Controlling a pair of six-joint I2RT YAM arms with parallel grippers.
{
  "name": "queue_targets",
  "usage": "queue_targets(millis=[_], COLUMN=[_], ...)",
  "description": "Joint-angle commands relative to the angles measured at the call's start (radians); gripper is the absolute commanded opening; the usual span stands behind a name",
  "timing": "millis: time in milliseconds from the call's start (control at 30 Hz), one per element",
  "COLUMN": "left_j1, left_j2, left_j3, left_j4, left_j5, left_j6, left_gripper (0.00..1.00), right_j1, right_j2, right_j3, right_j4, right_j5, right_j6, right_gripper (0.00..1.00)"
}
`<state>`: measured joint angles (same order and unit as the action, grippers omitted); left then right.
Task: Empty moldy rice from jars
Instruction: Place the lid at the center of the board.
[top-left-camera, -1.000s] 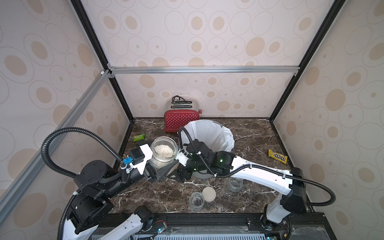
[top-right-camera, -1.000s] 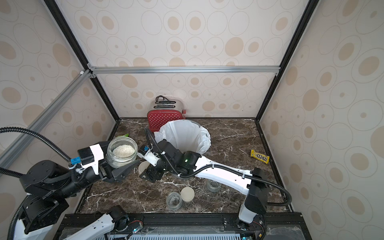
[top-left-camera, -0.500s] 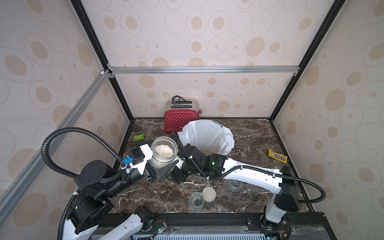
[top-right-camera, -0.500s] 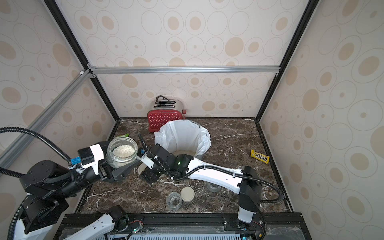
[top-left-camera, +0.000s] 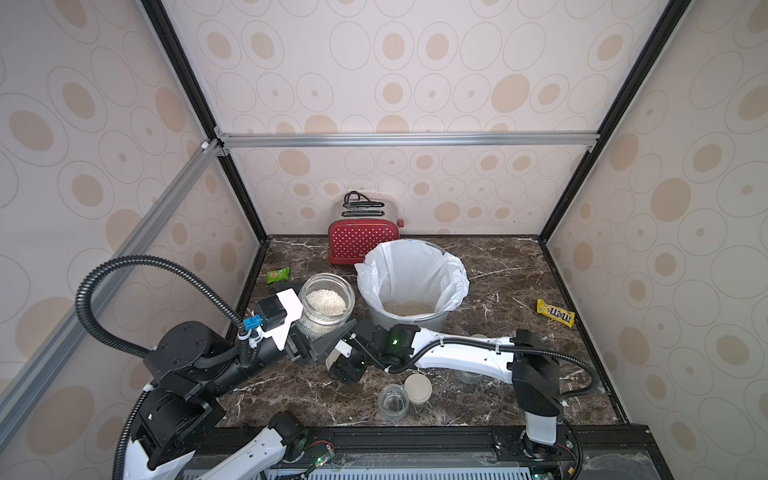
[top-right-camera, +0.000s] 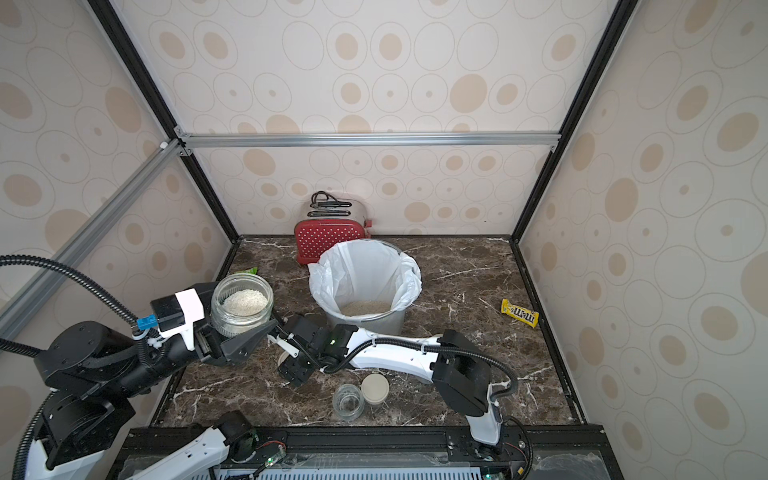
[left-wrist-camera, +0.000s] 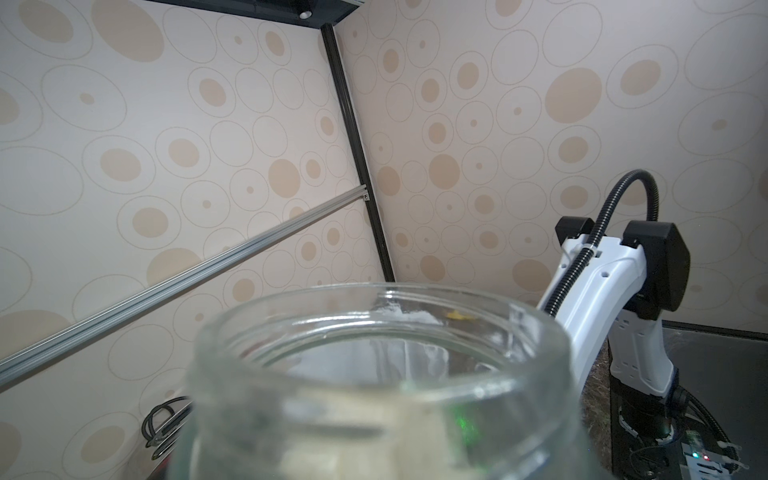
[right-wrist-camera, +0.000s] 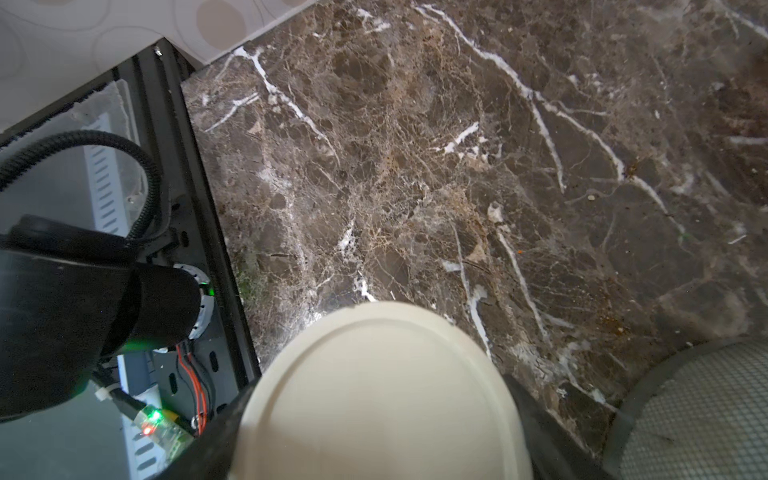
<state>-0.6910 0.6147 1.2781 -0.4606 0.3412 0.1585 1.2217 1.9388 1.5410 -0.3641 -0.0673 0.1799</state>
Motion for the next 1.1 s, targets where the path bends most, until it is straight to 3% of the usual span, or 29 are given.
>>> queue_targets(millis=[0, 733, 1067], left_j1=[0.0, 0.0, 0.0], left_j2=[-0.01, -0.003, 0.005], left_j3=[0.041, 0.015, 0.01], left_j4=[0.042, 0.063, 0.071], left_j5=[0.015, 0.018, 0.024], left_j6=[0.016, -0.004, -0.008], left_gripper=[0.44, 0.44, 0.45], right_j1=[0.011, 0.01, 0.01], right_j2=[0.04, 0.186, 0.191], right_j3=[-0.02, -0.106, -0.13], right_j4=[0.015, 0.052, 0.056], right_j5=[0.032, 0.171, 0.185], right_j6=[0.037, 0.16, 0.194], right_gripper=[0.48, 0.5, 0.66])
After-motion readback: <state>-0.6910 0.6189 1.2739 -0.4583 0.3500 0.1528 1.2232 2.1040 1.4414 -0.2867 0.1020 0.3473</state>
